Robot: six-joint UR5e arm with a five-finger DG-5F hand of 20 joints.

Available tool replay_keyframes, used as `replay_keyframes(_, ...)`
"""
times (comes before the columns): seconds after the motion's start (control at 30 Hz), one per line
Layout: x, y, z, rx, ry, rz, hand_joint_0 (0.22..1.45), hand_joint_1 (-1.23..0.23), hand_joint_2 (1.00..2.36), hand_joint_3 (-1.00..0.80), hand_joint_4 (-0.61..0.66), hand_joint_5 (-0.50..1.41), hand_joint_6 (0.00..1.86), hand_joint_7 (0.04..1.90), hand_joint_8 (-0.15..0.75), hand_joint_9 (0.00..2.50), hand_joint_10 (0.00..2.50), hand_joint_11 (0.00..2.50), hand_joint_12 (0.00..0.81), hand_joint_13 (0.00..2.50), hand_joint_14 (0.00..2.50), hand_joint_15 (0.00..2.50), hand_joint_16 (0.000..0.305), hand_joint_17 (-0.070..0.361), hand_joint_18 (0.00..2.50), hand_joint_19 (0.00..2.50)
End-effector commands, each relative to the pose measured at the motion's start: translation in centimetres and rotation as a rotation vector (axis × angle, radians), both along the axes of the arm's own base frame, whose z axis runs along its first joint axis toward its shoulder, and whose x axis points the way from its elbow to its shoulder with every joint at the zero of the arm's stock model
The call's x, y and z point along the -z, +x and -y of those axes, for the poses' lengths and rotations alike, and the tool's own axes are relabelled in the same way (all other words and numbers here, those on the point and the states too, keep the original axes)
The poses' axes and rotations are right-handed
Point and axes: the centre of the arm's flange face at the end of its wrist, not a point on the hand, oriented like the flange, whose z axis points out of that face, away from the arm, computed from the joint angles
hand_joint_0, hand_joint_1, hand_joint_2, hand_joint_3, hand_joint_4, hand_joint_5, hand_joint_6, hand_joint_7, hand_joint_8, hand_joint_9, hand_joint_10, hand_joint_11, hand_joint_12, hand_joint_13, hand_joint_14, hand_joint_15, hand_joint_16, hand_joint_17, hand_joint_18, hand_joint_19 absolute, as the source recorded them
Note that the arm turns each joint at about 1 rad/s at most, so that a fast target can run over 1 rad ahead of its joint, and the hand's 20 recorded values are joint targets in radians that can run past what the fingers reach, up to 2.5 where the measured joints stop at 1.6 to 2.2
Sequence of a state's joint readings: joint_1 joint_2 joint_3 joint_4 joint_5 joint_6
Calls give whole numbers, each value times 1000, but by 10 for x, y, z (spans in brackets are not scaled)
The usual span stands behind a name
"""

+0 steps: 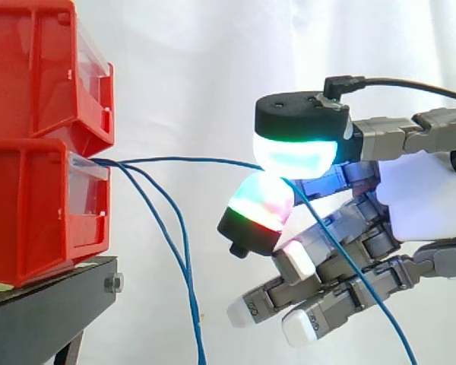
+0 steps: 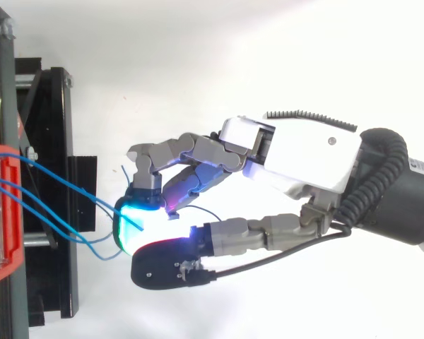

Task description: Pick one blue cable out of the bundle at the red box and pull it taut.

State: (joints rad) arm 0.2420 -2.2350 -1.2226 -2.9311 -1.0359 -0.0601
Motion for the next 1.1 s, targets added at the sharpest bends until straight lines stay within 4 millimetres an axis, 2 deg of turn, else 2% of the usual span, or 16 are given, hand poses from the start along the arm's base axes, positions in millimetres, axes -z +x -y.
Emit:
replay_keyframes(0.0,0,0,0,-1,-1,-5,640,-808,1032,63,-50,-178,848,1083,359,889,18,1068,403,332,5,168,57,128,562,379)
replay_keyframes(1.07,2,-3,-1,-3,-7,-25,639,-803,1032,65,-60,-179,846,1094,359,835,18,977,401,321,5,154,57,128,552,378)
